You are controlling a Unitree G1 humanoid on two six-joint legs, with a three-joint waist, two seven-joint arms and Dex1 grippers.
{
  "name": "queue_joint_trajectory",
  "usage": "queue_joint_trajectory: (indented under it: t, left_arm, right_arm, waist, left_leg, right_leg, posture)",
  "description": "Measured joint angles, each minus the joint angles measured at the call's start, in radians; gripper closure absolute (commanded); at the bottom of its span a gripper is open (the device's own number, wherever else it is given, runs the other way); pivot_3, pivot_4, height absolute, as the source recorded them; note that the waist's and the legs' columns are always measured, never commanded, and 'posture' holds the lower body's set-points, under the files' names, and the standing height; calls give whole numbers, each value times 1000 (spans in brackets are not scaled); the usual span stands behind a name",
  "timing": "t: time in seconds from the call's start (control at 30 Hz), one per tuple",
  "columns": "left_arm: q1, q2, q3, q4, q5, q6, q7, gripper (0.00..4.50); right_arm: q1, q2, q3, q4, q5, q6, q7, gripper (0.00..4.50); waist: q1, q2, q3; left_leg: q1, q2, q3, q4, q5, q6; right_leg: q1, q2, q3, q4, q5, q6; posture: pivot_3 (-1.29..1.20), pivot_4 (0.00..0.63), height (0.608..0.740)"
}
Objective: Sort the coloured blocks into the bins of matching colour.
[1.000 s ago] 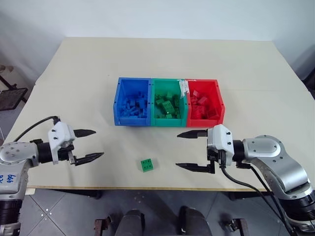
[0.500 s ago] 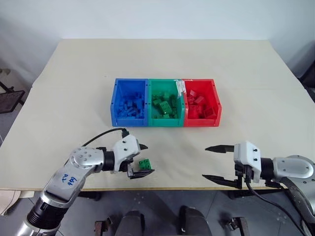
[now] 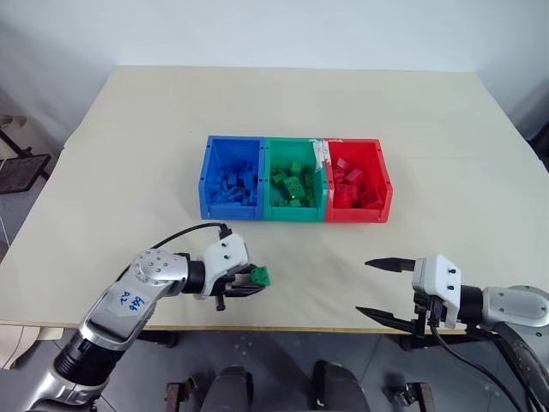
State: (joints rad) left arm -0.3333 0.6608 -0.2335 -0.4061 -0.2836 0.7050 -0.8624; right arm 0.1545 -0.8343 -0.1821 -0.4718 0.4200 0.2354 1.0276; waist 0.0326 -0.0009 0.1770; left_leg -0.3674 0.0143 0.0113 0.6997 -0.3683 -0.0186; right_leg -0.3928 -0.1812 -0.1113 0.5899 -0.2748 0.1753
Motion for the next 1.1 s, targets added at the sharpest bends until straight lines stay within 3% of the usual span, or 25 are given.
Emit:
queue_joint_trajectory:
  t: [0.17,0.3,0.4,0.53,0.7,0.73,0.93,1.1]
  left_arm:
    - [-243,-158,88,171,-22,-70,71,3021]
    - [-451,-289,63,435,90,-241,182,3021]
    - [-520,-339,22,618,177,-353,228,3021]
    - [-578,-379,17,767,223,-434,251,1761]
    - [-574,-352,32,759,220,-462,189,210]
    - [-563,-339,36,742,213,-464,172,64]
    - [-346,-150,118,500,70,-481,-70,64]
    - [-78,36,285,411,-22,-547,-205,64]
  right_arm:
    - [48,113,-98,-32,36,7,-118,0]
    - [44,210,-145,-57,42,8,-252,0]
    - [45,235,-155,-72,39,13,-319,0]
    - [33,249,-155,-91,35,30,-377,0]
    - [21,238,-151,-115,37,51,-383,0]
    - [17,228,-151,-117,40,53,-380,0]
    - [-33,131,-114,-114,71,74,-273,0]
    - [-95,72,-51,-43,53,52,-165,0]
  waist:
    - [17,0,0]
    - [21,0,0]
    - [14,0,0]
    - [8,0,0]
    - [1,0,0]
    - [-2,0,0]
    - [-21,1,-1]
    - [-29,1,0]
  left_leg:
    - [0,-1,0,1,0,0]
    - [0,-1,1,1,0,0]
    - [1,-1,2,-2,0,0]
    - [0,-1,2,-2,0,0]
    - [0,-1,2,-1,0,0]
    - [0,-1,2,-2,0,0]
    - [2,0,1,-3,0,0]
    - [2,1,1,-2,0,0]
  right_leg:
    - [1,0,0,1,0,0]
    - [1,0,0,0,0,0]
    - [-1,0,0,0,0,0]
    - [-1,0,0,0,0,0]
    - [-1,0,0,0,0,0]
    - [-1,0,0,0,0,0]
    - [-1,0,0,2,0,0]
    - [-1,0,0,1,0,0]
  posture:
    - [0,150,740]
    - [0,150,740]
    - [0,150,740]
    - [0,150,740]
    - [0,150,740]
    - [0,150,740]
    - [0,150,740]
    - [0,150,740]
